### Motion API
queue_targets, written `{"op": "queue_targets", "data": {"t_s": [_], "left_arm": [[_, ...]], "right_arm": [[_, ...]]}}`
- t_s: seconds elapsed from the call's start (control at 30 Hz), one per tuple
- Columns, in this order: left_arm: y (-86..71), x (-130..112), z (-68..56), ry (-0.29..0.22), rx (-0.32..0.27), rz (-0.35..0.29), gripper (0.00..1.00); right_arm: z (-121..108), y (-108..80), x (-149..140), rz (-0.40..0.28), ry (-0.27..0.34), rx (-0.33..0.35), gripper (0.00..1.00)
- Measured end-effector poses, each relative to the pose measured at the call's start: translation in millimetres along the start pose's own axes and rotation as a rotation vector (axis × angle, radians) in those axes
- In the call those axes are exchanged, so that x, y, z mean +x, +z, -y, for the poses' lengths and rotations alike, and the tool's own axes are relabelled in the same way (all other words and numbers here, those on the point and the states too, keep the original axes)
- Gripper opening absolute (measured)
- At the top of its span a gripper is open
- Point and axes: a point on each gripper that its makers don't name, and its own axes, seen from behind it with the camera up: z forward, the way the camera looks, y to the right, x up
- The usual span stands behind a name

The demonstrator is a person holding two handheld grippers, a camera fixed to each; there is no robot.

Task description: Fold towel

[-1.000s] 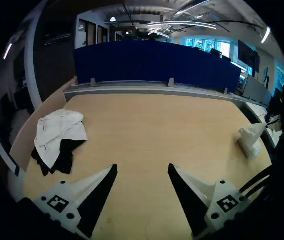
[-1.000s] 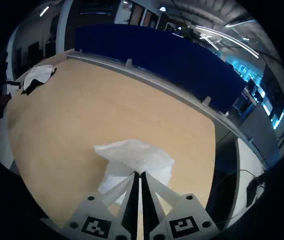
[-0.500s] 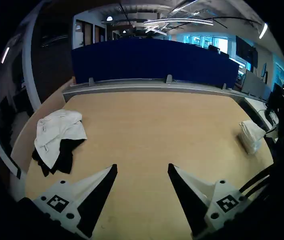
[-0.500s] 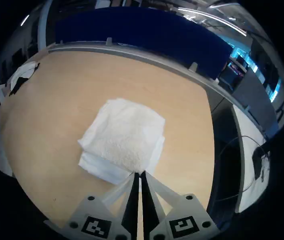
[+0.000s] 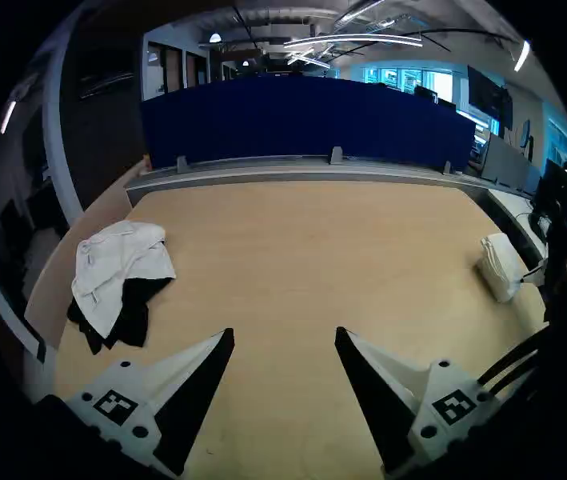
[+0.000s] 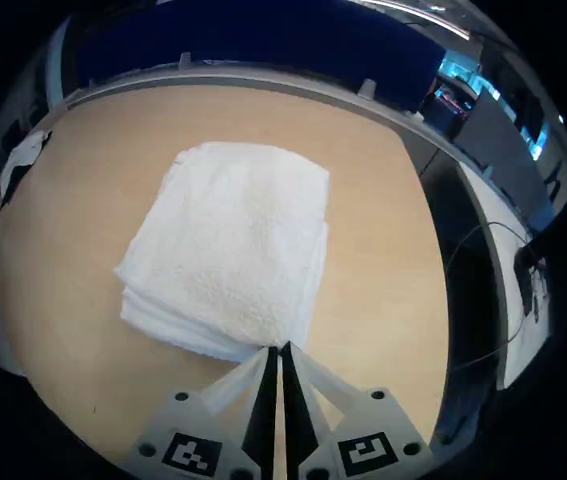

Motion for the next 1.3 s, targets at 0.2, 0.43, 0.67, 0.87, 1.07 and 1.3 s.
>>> {"op": "queue_targets", "data": {"t_s": [0.2,0.43,0.67,0.87,1.07,1.3], "left_arm": [[0.3,1.0,-1.5,0.000,-0.002,-0.001,0.94],[1.5,0.7,-2.4,0.001,-0.004,0.000,0.94],[0.5,1.2,-2.4,0.002,-0.003,-0.001,0.94],[0.1,1.1,-2.0,0.001,-0.002,-0.001,0.94],[-1.4,3.0,-2.2,0.001,-0.005,-0.004,0.94],[-2.4,7.5,-2.3,0.001,-0.009,-0.012,0.94]], "right_arm": [[-2.6,3.0,0.5,-0.001,0.008,-0.005,0.05],[-6.5,2.5,1.5,-0.002,0.008,-0.020,0.13],[-13.0,-0.6,0.9,-0.010,0.014,-0.049,0.61],[-19.0,-6.7,0.2,-0.015,0.023,-0.060,0.80],[-17.6,-12.6,-0.7,-0.024,0.028,-0.056,1.00],[-16.1,-20.3,1.6,-0.044,0.033,-0.059,1.00]]}}
